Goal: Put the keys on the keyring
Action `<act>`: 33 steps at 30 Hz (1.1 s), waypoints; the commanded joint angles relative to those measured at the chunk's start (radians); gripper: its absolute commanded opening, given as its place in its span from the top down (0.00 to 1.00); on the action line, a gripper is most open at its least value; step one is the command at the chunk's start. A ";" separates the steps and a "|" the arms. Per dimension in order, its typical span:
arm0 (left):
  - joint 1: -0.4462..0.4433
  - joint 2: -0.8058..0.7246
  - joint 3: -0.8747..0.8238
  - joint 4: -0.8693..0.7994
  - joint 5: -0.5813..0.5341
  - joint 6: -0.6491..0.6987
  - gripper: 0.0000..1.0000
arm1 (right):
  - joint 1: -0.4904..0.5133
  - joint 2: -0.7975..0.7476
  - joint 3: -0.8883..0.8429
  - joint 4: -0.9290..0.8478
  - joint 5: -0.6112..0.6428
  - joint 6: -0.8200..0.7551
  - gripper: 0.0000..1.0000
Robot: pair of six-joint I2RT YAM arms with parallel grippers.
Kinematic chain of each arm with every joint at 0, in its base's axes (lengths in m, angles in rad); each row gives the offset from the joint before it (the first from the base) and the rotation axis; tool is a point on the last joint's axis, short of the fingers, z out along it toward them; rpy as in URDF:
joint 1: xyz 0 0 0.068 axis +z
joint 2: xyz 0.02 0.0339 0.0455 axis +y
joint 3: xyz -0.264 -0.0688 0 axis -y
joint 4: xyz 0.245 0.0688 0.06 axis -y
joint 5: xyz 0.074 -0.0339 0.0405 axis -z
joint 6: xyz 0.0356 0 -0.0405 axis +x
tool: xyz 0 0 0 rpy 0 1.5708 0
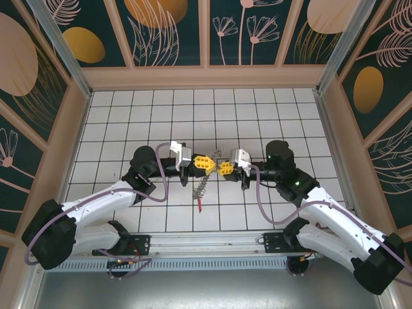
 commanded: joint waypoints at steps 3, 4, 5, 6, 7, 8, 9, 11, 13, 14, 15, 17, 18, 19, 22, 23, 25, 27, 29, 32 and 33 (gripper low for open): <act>0.000 -0.034 0.003 -0.041 0.004 0.053 1.00 | -0.036 -0.043 0.033 -0.051 0.003 -0.047 1.00; 0.000 -0.038 0.004 -0.052 0.002 0.060 1.00 | -0.044 -0.047 0.039 -0.065 0.002 -0.054 1.00; 0.000 -0.040 0.004 -0.065 -0.001 0.068 1.00 | -0.049 -0.051 0.044 -0.075 0.002 -0.058 1.00; 0.000 -0.042 0.006 -0.078 -0.004 0.077 1.00 | -0.054 -0.057 0.049 -0.088 0.000 -0.062 1.00; 0.000 -0.045 0.005 -0.088 -0.008 0.084 1.00 | -0.060 -0.061 0.054 -0.096 0.000 -0.066 1.00; 0.000 -0.046 0.005 -0.094 -0.011 0.089 1.00 | -0.063 -0.064 0.057 -0.103 -0.002 -0.068 1.00; 0.000 -0.048 0.006 -0.102 -0.012 0.096 1.00 | -0.067 -0.068 0.061 -0.109 -0.001 -0.069 1.00; 0.000 -0.048 0.014 -0.137 -0.012 0.117 1.00 | -0.070 -0.073 0.069 -0.115 -0.004 -0.072 1.00; 0.000 -0.049 0.026 -0.184 -0.015 0.147 1.00 | -0.070 -0.073 0.078 -0.119 -0.006 -0.071 1.00; 0.000 -0.048 0.031 -0.207 -0.018 0.160 1.00 | -0.069 -0.073 0.082 -0.120 -0.007 -0.072 1.00; 0.000 -0.047 0.038 -0.237 -0.022 0.181 1.00 | -0.070 -0.071 0.087 -0.121 -0.009 -0.072 1.00; 0.000 -0.040 0.057 -0.304 -0.024 0.219 1.00 | -0.069 -0.069 0.098 -0.127 -0.009 -0.076 1.00; 0.000 -0.035 0.069 -0.339 -0.026 0.240 1.00 | -0.068 -0.064 0.108 -0.138 -0.005 -0.087 1.00; 0.000 -0.030 0.080 -0.375 -0.031 0.259 1.00 | -0.065 -0.058 0.121 -0.156 0.003 -0.101 1.00; 0.000 -0.019 0.095 -0.430 -0.038 0.297 1.00 | -0.043 -0.036 0.164 -0.223 0.079 -0.156 1.00; 0.000 -0.014 0.098 -0.436 -0.041 0.301 1.00 | -0.027 -0.026 0.180 -0.247 0.125 -0.173 1.00; -0.001 -0.005 0.095 -0.438 -0.062 0.295 1.00 | 0.016 -0.001 0.222 -0.306 0.237 -0.220 1.00; 0.000 0.001 0.091 -0.428 -0.102 0.276 0.92 | 0.063 0.020 0.256 -0.346 0.334 -0.264 1.00; -0.001 0.002 0.084 -0.411 -0.129 0.249 0.84 | 0.101 0.042 0.288 -0.383 0.413 -0.309 1.00; 0.000 -0.009 0.073 -0.377 -0.136 0.225 0.77 | 0.146 0.079 0.342 -0.443 0.534 -0.396 1.00; 0.000 -0.014 0.070 -0.369 -0.140 0.219 0.76 | 0.157 0.088 0.360 -0.458 0.569 -0.424 1.00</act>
